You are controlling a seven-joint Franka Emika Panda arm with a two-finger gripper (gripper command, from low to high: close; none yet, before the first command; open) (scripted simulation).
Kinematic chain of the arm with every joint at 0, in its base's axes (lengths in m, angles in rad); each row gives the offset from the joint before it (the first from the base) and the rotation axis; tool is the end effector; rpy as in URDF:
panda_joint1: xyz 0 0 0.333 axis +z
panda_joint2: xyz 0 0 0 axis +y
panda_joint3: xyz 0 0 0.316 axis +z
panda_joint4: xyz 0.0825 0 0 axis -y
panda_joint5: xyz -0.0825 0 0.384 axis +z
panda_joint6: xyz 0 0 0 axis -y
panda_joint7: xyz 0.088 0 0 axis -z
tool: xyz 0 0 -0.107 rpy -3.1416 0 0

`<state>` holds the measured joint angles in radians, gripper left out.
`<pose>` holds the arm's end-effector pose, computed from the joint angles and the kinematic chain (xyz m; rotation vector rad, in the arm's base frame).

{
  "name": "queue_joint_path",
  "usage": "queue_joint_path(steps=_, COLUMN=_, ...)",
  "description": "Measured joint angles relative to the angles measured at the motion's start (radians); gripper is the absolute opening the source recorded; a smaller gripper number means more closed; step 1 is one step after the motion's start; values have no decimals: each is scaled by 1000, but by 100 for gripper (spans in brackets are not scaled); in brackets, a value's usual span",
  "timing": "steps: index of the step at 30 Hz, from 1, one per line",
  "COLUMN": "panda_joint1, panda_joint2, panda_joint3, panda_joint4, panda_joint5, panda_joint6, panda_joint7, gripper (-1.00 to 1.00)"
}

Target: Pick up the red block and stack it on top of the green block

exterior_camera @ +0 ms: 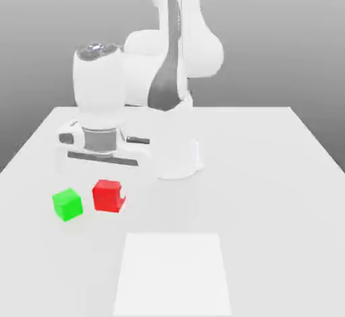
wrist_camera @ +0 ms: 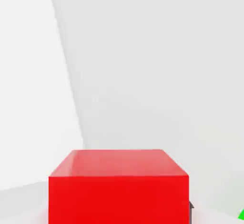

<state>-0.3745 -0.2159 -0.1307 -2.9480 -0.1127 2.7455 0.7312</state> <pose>0.2932 -0.1527 0.2336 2.6411 -1.6740 0.0231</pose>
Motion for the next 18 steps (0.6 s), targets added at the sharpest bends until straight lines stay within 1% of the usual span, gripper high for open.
queue_joint_path(steps=14, panda_joint1=-275, panda_joint2=-61, panda_joint3=-110, panda_joint4=3, panda_joint5=-34, panda_joint6=-71, panda_joint7=242, gripper=-100)
queue_joint_path(steps=18, panda_joint1=-263, panda_joint2=19, panda_joint3=-131, panda_joint4=9, panda_joint5=7, panda_joint6=1, panda_joint7=227, gripper=-100)
